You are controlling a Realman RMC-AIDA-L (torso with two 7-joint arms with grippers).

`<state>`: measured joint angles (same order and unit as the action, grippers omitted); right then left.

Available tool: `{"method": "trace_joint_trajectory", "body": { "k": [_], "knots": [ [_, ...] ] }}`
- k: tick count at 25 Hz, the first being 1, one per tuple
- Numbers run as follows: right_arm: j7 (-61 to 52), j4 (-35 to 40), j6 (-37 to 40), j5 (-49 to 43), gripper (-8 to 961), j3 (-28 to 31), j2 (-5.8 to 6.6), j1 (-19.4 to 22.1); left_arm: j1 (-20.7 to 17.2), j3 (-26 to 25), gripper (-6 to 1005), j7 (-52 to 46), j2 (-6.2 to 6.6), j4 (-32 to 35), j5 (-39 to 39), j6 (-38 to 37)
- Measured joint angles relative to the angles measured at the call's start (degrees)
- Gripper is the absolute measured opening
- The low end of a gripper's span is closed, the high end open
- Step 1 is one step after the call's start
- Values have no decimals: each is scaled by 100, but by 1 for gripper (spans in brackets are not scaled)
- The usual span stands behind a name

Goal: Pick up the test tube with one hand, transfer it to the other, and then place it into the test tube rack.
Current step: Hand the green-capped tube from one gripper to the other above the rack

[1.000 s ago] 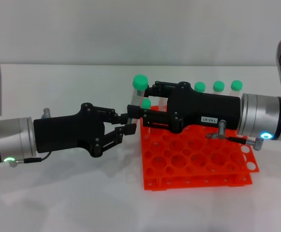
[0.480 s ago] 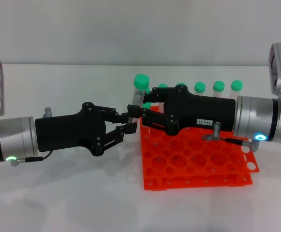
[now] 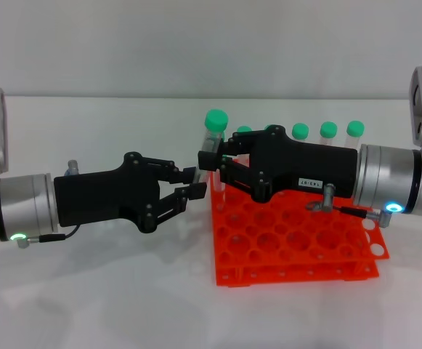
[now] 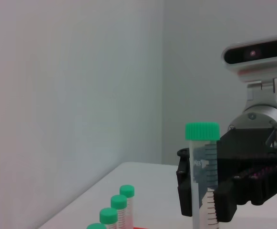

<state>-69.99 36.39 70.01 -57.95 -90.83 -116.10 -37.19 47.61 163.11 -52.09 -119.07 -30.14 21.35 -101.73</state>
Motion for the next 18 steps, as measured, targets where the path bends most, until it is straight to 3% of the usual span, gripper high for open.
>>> {"method": "trace_joint_trajectory", "body": {
  "k": [15, 18],
  "knots": [
    [4, -5, -21, 40, 194, -37, 14, 1, -91, -3, 232, -33, -7, -15, -16, 28],
    [3, -8, -35, 40, 196, -30, 26, 2, -182, -5, 321, -58, -2, -62, 107, 7]
  ]
}}
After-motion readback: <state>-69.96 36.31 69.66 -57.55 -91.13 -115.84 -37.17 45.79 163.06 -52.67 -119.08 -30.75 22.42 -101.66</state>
